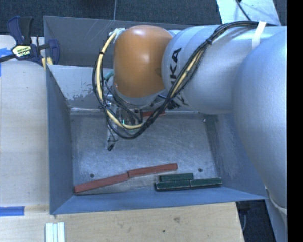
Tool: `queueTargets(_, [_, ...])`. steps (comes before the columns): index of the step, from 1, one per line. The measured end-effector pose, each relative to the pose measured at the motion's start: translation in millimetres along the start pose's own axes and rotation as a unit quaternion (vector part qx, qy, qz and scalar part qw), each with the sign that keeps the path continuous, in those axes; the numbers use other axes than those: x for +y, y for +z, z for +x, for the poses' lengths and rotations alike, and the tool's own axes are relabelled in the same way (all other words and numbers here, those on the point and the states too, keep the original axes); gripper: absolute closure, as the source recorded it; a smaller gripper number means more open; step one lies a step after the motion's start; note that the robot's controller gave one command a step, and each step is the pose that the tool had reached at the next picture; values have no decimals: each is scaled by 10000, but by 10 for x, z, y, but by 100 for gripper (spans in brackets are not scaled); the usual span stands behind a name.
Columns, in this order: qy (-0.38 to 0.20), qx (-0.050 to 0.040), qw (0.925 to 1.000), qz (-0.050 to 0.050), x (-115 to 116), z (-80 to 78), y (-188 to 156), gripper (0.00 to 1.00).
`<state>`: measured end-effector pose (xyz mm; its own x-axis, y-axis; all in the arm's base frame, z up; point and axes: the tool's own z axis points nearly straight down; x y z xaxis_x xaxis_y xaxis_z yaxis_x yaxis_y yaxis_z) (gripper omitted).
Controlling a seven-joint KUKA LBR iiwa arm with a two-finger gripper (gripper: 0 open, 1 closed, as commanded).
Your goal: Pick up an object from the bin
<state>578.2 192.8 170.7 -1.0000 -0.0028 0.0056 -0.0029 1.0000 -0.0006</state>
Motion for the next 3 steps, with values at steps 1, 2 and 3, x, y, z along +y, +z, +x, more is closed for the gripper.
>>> queueTargets(1, [-1791, -6, 9838, 5, -255, 522, 793, 0])
queueTargets(2, [-1886, -16, 9821, 4, -443, 832, 1013, 0])
queueTargets(3, [-1875, -57, 9823, -3, -433, 798, 984, 100])
